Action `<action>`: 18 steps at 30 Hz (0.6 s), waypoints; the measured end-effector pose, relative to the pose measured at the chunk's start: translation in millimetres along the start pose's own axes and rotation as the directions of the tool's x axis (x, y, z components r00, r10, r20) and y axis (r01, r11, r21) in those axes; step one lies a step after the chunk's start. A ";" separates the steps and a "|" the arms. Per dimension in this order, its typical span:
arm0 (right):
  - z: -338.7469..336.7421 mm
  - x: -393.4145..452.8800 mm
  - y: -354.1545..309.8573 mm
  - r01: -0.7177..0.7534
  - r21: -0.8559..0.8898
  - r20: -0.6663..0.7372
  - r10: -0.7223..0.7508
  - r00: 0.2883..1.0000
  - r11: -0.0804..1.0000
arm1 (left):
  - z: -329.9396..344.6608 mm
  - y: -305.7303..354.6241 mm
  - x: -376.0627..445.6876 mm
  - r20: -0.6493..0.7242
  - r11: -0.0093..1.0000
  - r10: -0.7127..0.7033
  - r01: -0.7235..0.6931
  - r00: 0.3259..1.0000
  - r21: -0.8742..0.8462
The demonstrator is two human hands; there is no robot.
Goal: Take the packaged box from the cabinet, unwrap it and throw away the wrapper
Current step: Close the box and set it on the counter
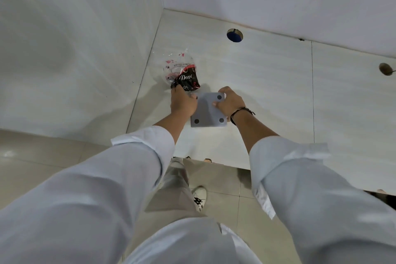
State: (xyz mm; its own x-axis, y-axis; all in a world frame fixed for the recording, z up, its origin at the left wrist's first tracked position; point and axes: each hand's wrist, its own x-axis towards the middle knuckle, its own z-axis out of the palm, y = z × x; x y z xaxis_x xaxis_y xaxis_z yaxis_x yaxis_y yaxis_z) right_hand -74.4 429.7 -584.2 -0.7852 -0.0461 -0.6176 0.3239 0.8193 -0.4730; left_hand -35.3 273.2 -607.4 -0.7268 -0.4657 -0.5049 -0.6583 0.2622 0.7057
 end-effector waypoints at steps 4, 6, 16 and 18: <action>-11.8 0.1 -13.0 -0.135 0.210 0.125 0.111 0.986 0.968 | 1.6 16.8 -8.3 0.076 0.969 -0.138 0.151 0.988 -0.198; -16.0 2.9 -18.0 -0.055 0.516 0.009 0.059 0.998 0.855 | -0.1 25.2 -12.3 0.053 0.890 -0.094 0.108 0.994 -0.442; 23.6 -6.0 10.5 -0.012 0.856 -0.098 0.186 0.978 0.517 | 4.4 1.2 -26.8 0.027 0.760 -0.201 0.173 0.979 -0.627; 25.0 -3.1 15.0 -0.071 0.831 -0.038 0.184 0.982 0.552 | 1.1 5.2 -23.3 0.053 0.761 -0.185 0.177 0.981 -0.625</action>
State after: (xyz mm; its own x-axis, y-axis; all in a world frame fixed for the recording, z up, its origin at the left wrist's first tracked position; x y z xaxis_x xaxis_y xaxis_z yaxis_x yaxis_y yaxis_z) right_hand -53.9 427.8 -605.0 -0.7317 0.1266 -0.6698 0.6732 -0.0197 -0.7392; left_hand -22.0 286.3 -592.6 -0.6018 -0.4609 -0.6522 -0.5067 -0.4109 0.7579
